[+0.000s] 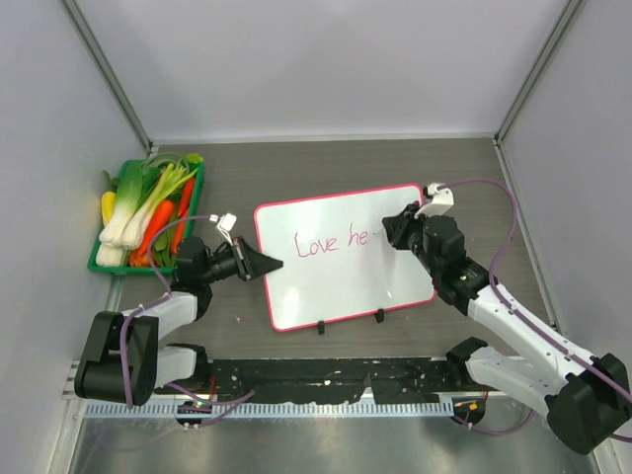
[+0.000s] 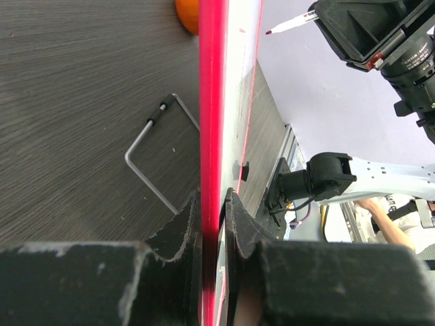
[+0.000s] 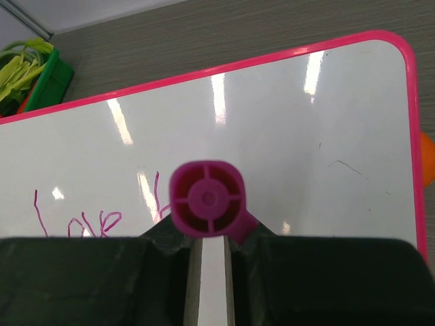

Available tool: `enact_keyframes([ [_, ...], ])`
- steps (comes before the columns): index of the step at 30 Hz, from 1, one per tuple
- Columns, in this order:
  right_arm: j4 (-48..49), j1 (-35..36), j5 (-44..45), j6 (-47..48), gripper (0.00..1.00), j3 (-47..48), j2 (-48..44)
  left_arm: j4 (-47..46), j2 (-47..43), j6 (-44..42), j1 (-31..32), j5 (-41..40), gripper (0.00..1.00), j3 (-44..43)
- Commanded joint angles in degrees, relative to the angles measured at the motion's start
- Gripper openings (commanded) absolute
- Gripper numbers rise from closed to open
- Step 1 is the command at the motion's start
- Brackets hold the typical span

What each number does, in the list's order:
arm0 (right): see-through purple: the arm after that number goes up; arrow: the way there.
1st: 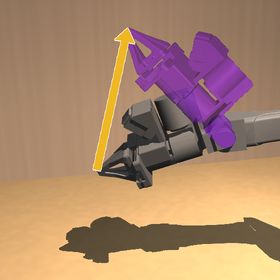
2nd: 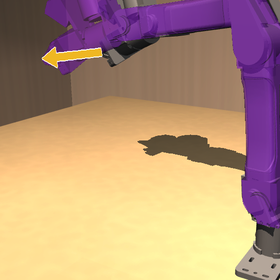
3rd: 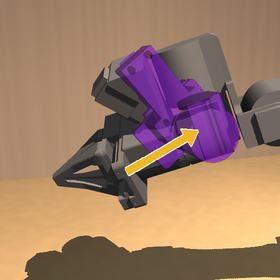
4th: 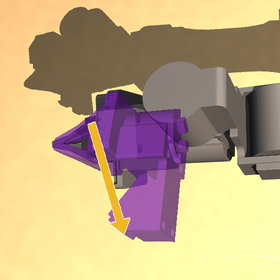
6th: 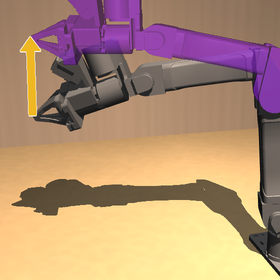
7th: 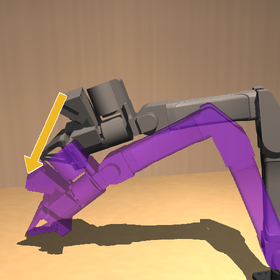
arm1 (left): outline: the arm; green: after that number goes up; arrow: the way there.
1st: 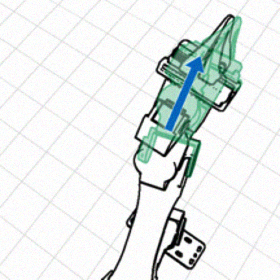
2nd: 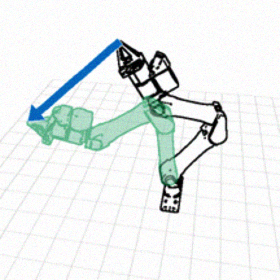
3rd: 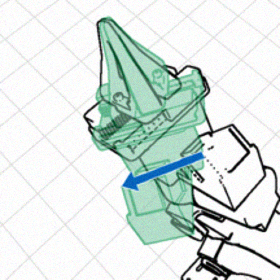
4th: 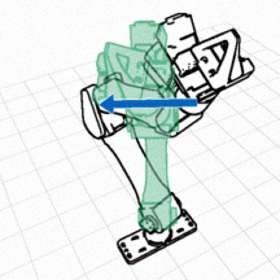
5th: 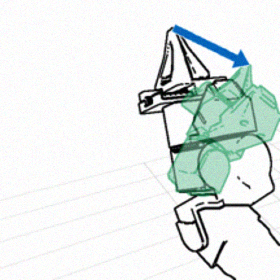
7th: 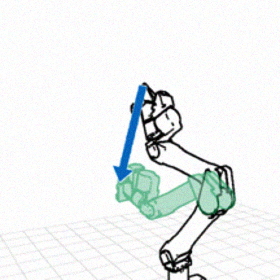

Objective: Write a sentence on the whiteboard
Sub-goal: Write on the whiteboard with the whiteboard.

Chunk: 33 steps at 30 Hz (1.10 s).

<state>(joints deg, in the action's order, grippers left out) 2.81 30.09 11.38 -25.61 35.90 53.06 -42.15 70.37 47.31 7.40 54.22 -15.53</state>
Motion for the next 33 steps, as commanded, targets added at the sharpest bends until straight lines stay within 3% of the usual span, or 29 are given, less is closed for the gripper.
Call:
enact_keyframes([
  [1,3.1,-1.1,0.2,0.8,0.01,1.4,0.9,3.7,0.5,-6.8,0.5,-4.4,0.00,-0.2],
  [33,4.9,-2.0,0.1,0.7,0.01,0.7,4.5,3.3,0.8,-6.7,0.6,-4.3,0.00,-0.3],
])
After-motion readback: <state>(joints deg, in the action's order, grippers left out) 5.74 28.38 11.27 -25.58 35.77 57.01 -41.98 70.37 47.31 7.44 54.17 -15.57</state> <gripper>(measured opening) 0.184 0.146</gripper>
